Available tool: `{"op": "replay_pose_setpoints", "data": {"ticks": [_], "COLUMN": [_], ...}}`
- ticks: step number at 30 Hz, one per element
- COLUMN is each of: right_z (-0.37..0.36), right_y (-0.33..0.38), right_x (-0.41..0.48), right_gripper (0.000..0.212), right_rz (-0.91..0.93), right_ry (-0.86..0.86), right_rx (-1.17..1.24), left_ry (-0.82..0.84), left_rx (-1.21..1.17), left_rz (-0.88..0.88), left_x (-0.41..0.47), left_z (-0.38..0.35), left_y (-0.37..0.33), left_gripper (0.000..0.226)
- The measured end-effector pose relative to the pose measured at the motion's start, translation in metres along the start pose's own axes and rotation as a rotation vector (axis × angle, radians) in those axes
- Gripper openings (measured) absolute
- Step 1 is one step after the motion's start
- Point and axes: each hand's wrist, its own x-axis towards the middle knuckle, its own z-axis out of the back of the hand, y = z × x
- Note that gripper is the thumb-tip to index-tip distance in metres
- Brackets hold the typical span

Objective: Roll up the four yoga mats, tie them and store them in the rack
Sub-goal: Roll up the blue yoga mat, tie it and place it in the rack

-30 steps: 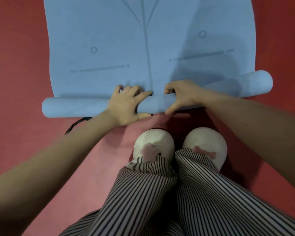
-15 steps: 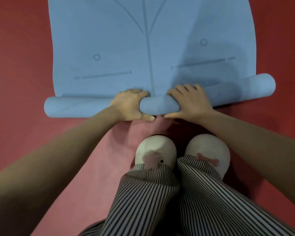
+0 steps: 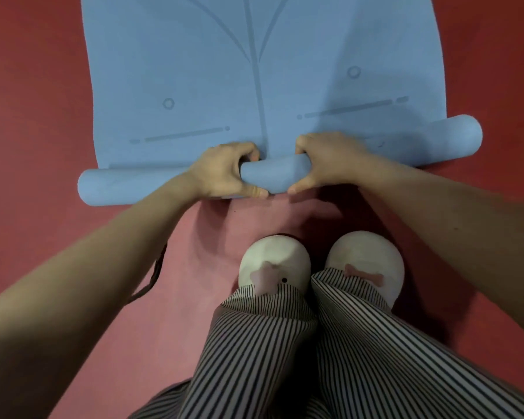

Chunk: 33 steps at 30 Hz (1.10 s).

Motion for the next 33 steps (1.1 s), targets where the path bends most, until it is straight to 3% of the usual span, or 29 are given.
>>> {"op": "replay_pose_setpoints", "data": {"ticks": [4, 6, 8, 11, 14, 16, 21, 23, 25, 30, 33], "right_z": [0.003, -0.009, -0.017, -0.013, -0.013, -0.016, -0.018, -0.026, -0.035, -0.032, -0.03], "right_y": [0.003, 0.001, 0.0, -0.002, -0.005, -0.005, -0.005, -0.003, -0.001, 0.011, 0.01], "right_x": [0.002, 0.0, -0.001, 0.004, 0.007, 0.005, -0.006, -0.012, -0.017, -0.012, -0.005], "right_gripper": [0.068, 0.063, 0.058, 0.058, 0.057, 0.057, 0.065, 0.071, 0.078, 0.083, 0.08], "right_rz": [-0.009, 0.003, -0.009, -0.008, -0.029, -0.02, 0.114, 0.207, 0.201, -0.049, -0.029], "right_ry": [0.271, 0.281, 0.279, 0.313, 0.339, 0.298, -0.076, -0.245, -0.311, -0.166, -0.155], "right_rx": [0.009, 0.02, 0.044, 0.102, 0.179, 0.153, 0.015, -0.149, -0.24, -0.22, -0.225], "left_ry": [0.263, 0.253, 0.066, -0.361, -0.447, -0.475, -0.311, -0.222, -0.111, -0.008, 0.005], "left_rx": [-0.158, -0.141, -0.01, 0.387, 0.522, 0.534, 0.367, 0.327, 0.263, 0.199, 0.206], "left_rz": [0.09, 0.082, -0.014, -0.26, -0.24, -0.202, -0.217, -0.159, -0.088, -0.014, -0.014], "left_x": [-0.002, -0.007, -0.016, -0.035, -0.046, -0.039, -0.022, -0.015, -0.006, 0.004, 0.003], "left_z": [0.001, -0.009, -0.023, -0.05, -0.073, -0.074, -0.047, -0.035, -0.027, -0.017, -0.015], "left_y": [0.002, 0.003, 0.005, 0.012, 0.009, 0.009, 0.005, 0.002, 0.003, 0.002, 0.003], "left_gripper": [0.05, 0.054, 0.059, 0.069, 0.079, 0.074, 0.073, 0.075, 0.067, 0.058, 0.067]}}
